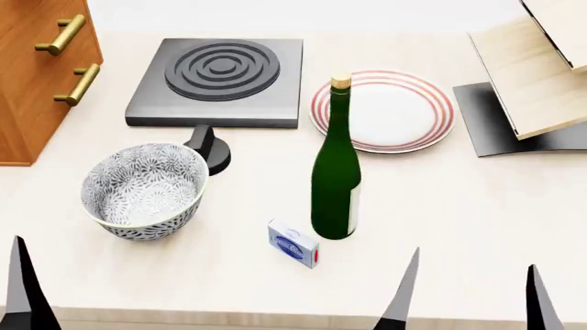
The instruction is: Pick up the akita bowl and put it on the plate.
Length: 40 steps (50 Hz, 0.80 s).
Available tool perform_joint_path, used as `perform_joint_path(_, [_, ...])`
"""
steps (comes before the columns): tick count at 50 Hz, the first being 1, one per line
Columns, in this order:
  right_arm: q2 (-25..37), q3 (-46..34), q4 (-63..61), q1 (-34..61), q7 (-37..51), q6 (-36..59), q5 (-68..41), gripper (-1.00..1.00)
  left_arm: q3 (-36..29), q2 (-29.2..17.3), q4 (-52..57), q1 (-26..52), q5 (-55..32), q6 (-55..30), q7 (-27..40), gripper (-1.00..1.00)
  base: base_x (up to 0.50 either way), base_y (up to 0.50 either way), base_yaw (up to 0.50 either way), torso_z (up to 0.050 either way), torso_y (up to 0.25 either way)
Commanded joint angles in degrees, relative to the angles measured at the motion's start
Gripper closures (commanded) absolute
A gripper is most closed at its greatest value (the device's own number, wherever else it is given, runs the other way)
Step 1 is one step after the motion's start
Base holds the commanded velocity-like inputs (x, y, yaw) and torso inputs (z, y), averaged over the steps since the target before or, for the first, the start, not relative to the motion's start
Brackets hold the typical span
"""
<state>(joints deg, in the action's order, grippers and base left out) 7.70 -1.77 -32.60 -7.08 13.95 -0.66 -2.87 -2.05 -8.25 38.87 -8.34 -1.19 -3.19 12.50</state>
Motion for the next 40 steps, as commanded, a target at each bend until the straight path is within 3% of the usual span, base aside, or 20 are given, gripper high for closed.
perform_joint_path(1, [0.79, -0.65, 1.59, 0.54, 0.53, -0.37, -0.49, -1.00, 0.90, -0.67, -1.60, 1.74, -2.10, -0.56, 0.83, -1.00, 0.00, 0.00, 0.00, 0.000, 0.000])
perform_joint_path(11, [1.31, -1.22, 3.59, 1.47, 0.15, -0.59, -2.33, -1.00, 0.16, -1.07, -2.56, 2.15, -2.50, -0.66, 1.20, -1.00, 0.00, -0.45, 0.00, 0.000, 0.000])
perform_joint_path(30, [2.10, -2.33, 4.14, 2.06, 0.99, 0.30, -2.81, -1.00, -0.59, -1.99, -3.17, 2.29, -2.89, -0.35, 2.04, -1.00, 0.00, -0.04, 0.00, 0.000, 0.000])
perform_joint_path(40, [2.42, -3.03, 4.33, 2.17, 1.58, -0.02, -2.31, -1.00, -0.60, -2.48, -3.06, 2.36, -3.62, -0.41, 2.39, -1.00, -0.01, -0.28, 0.00, 0.000, 0.000])
